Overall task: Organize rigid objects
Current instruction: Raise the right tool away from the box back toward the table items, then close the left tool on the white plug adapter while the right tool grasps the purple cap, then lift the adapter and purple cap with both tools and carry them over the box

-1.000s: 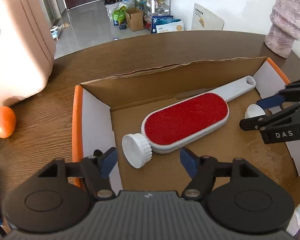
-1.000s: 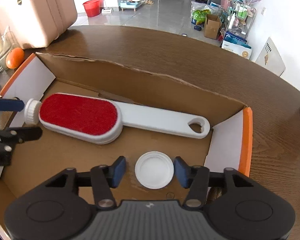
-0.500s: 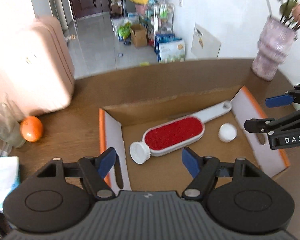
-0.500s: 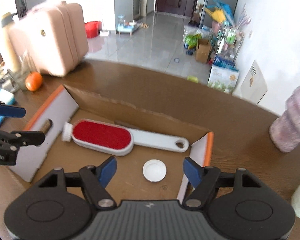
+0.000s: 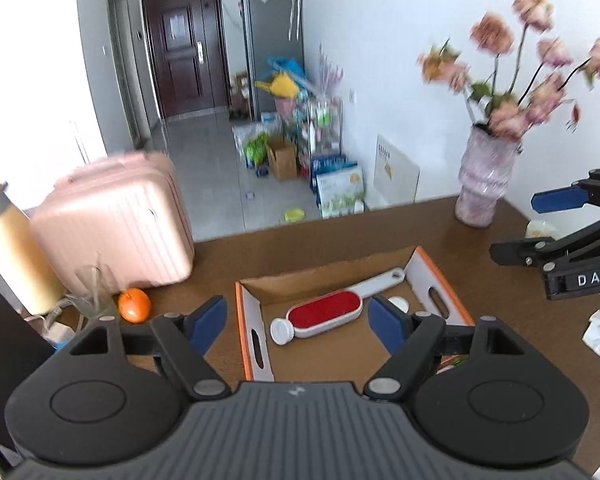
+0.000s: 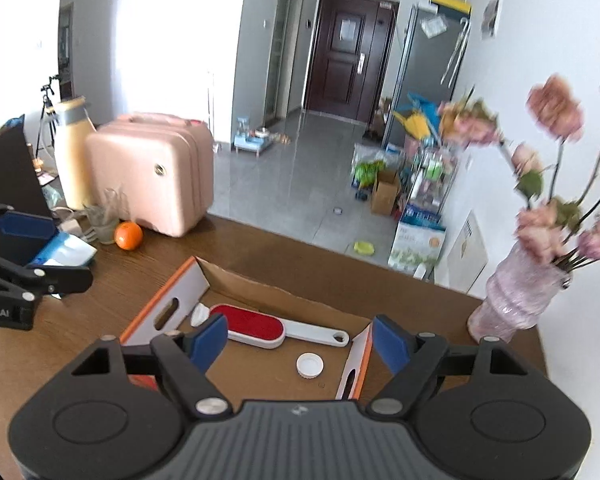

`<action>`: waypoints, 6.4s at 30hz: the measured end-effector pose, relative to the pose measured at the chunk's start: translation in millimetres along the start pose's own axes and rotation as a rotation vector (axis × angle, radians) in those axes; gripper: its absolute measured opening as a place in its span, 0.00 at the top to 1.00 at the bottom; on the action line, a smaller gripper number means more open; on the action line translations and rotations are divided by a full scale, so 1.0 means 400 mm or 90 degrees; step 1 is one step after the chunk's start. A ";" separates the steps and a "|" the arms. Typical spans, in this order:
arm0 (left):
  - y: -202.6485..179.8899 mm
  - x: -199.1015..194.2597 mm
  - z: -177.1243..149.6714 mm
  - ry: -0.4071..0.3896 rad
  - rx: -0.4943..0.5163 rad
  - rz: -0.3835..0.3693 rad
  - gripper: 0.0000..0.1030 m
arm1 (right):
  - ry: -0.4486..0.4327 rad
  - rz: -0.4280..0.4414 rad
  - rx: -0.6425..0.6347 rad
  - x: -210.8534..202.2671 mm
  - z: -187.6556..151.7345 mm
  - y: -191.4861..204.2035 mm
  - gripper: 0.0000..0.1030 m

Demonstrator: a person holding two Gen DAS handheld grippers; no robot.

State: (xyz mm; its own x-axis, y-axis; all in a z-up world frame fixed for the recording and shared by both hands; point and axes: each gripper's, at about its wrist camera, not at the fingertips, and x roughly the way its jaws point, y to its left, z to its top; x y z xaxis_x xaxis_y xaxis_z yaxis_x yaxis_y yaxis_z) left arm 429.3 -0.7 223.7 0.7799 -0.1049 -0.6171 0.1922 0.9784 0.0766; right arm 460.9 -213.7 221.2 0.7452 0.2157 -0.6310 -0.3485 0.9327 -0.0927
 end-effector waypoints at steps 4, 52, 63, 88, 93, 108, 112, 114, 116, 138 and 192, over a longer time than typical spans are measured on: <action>-0.022 -0.117 -0.013 -0.039 -0.002 0.002 0.20 | -0.042 -0.009 -0.004 -0.113 -0.016 0.022 0.17; -0.159 -0.314 -1.071 -0.377 0.003 0.079 0.00 | -0.344 -0.098 0.116 -0.298 -1.125 0.295 0.00; -0.178 -0.197 -1.037 -0.254 0.035 0.031 0.00 | -0.215 -0.054 0.164 -0.200 -1.086 0.253 0.00; -0.074 0.117 -0.712 -0.055 -0.056 -0.018 0.03 | -0.080 -0.011 0.155 0.060 -0.834 0.155 0.24; -0.087 0.207 -0.633 -0.026 -0.039 -0.027 0.14 | -0.063 0.000 0.159 0.146 -0.768 0.135 0.26; -0.094 0.423 -0.574 0.047 -0.057 -0.058 0.54 | -0.012 0.012 0.147 0.331 -0.708 0.129 0.42; -0.100 0.428 -0.573 0.042 -0.055 -0.050 0.61 | -0.014 0.014 0.154 0.342 -0.703 0.122 0.49; -0.103 0.424 -0.575 0.041 -0.060 -0.051 0.62 | -0.016 0.012 0.153 0.342 -0.704 0.124 0.50; -0.102 0.414 -0.579 0.039 -0.067 -0.052 0.62 | -0.023 0.012 0.149 0.330 -0.704 0.129 0.50; -0.124 -0.227 -0.726 -0.305 -0.096 0.046 0.62 | -0.362 -0.088 0.152 -0.235 -0.785 0.226 0.49; -0.044 -0.214 0.046 -0.099 0.088 -0.044 0.62 | -0.129 0.126 0.032 -0.262 -0.016 -0.088 0.49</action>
State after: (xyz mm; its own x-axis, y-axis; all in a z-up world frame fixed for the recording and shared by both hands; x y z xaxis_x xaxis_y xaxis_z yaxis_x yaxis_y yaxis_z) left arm 370.1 -12.3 289.6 0.8424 -0.2082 -0.4970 0.3207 0.9349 0.1519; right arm 391.4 -271.0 285.7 0.7656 0.4437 -0.4658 -0.4739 0.8787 0.0581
